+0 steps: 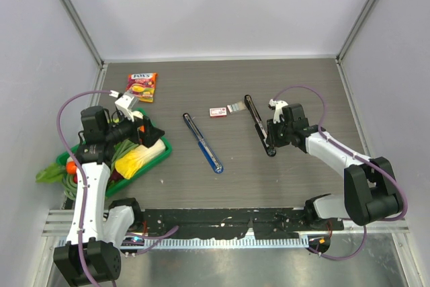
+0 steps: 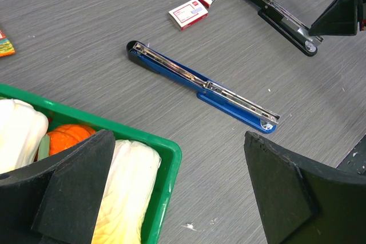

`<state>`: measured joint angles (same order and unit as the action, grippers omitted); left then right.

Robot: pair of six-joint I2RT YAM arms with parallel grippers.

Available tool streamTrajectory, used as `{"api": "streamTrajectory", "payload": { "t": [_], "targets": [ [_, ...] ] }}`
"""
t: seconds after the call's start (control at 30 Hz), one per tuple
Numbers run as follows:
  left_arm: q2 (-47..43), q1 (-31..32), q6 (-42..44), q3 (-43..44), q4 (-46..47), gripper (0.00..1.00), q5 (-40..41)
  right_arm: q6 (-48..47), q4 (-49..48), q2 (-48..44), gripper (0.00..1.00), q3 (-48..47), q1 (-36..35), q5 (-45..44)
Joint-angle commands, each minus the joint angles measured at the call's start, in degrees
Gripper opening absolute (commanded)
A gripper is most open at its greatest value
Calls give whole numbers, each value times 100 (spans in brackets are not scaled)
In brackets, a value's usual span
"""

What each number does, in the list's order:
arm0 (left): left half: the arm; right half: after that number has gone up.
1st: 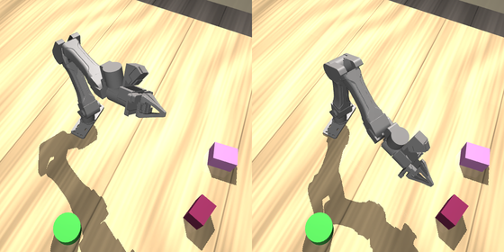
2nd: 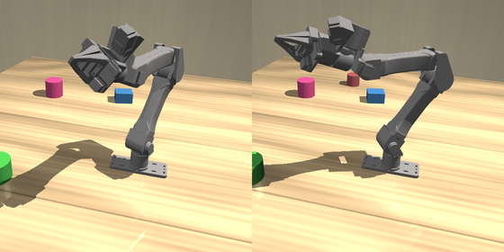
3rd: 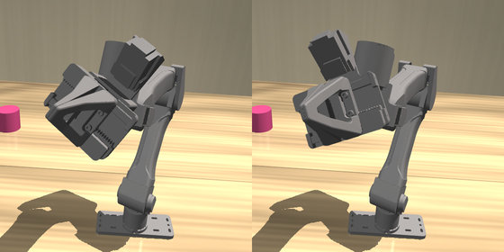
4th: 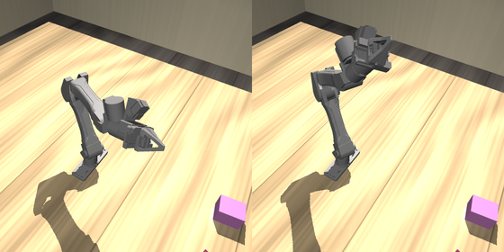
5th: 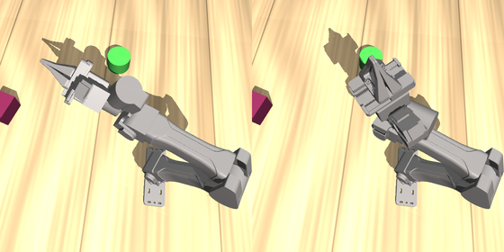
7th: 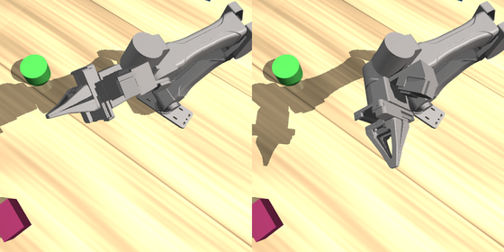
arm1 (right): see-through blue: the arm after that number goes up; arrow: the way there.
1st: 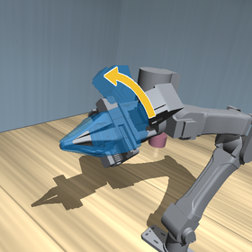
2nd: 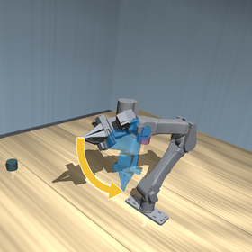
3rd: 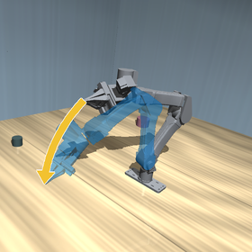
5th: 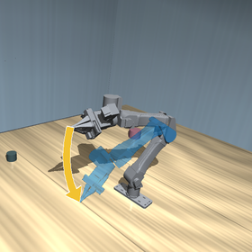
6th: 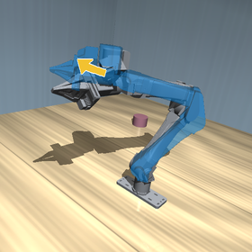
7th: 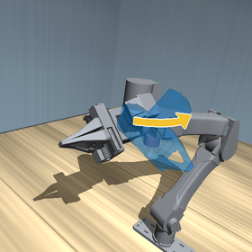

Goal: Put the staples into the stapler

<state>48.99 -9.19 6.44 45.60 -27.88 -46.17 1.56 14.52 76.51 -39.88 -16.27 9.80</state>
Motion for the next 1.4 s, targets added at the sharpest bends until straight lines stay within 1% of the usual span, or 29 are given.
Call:
{"api": "streamTrajectory", "payload": {
  "t": [0.0,0.33,0.43,0.47,0.5,0.57,0.67,0.8,0.9,0.97,1.17,1.37],
  "targets": [
    [-74,-65,-11,-25,230,100,-138,-77,33,-66,31,-64,28,-40],
    [-74,-57,-11,-25,239,100,-138,-139,68,-224,33,-160,-34,-198],
    [-65,-57,-2,-25,239,100,-146,-410,94,-382,33,-266,-367,-662],
    [-65,-57,-19,-25,239,100,-146,-472,77,-443,33,-292,-481,-951],
    [-65,-48,-20,-25,239,100,-146,-612,42,-557,33,-310,-778,-1363],
    [-74,-57,-20,-34,248,100,-146,-762,-11,-654,34,-345,-1026,-1978],
    [-92,-65,-28,-34,248,100,-129,-999,-55,-681,35,-389,-1352,-2385],
    [-109,-65,-28,-34,239,100,-138,-1377,-90,-383,36,-451,-1633,-3245],
    [-118,-65,-28,-25,248,100,-138,-1615,-64,-32,36,-556,-1809,-3519],
    [-118,-74,-28,-43,257,100,-138,-1729,-72,196,36,-600,-1984,-3608],
    [-118,-83,-20,-43,248,100,-138,-1958,-125,487,37,-732,-2380,-4004],
    [-118,-74,-11,-52,257,100,-138,-2019,-108,716,38,-723,-2469,-4039]
  ]
}}
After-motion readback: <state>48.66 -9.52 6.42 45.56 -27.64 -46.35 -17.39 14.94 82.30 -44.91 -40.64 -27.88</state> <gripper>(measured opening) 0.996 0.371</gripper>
